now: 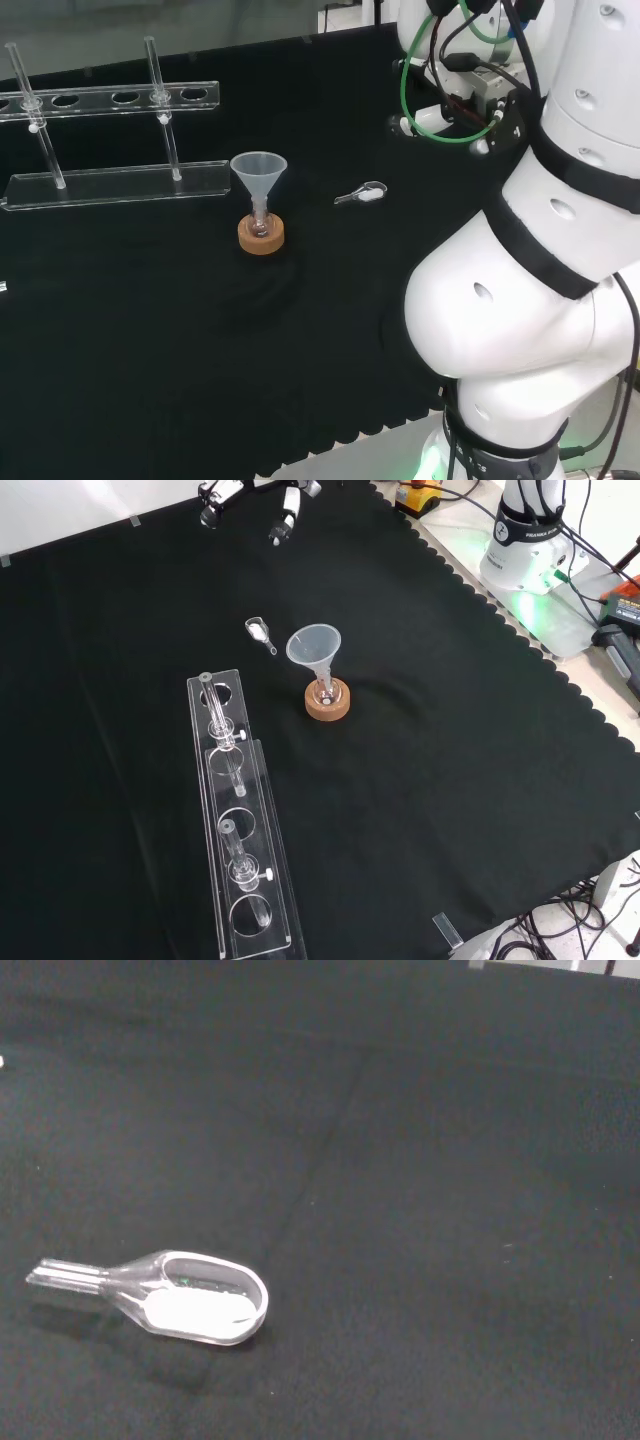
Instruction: Pick up the weighing funnel.
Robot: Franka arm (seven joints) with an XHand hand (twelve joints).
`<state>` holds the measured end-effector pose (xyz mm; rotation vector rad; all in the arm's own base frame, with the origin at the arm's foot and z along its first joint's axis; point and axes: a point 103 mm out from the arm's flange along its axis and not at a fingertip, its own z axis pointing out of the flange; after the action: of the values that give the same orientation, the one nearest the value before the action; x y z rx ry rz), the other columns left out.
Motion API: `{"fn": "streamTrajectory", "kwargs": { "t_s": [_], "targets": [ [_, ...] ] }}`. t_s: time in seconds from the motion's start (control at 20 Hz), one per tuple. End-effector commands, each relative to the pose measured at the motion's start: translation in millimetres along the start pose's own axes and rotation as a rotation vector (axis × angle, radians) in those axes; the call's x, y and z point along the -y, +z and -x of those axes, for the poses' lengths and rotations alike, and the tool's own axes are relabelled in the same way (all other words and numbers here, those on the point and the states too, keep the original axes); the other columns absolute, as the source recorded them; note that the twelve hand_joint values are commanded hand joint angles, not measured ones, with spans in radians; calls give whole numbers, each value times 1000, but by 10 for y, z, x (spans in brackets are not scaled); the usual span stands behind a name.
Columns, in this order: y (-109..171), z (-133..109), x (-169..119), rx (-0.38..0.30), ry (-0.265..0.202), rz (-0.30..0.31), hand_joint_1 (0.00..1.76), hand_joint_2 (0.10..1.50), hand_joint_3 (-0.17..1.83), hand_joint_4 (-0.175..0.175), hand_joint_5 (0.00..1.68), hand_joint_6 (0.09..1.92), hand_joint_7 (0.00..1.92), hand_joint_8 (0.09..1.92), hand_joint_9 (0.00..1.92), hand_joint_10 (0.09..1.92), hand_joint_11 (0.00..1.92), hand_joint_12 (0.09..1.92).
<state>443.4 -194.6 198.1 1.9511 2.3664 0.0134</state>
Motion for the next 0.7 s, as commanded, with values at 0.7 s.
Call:
{"fn": "streamTrajectory", "kwargs": {
  "t_s": [0.7],
  "targets": [
    [583,90,-352,59,-115,-124,419,691,403,-113,600,610,607,744,683,663,465,1371]
  ]
}}
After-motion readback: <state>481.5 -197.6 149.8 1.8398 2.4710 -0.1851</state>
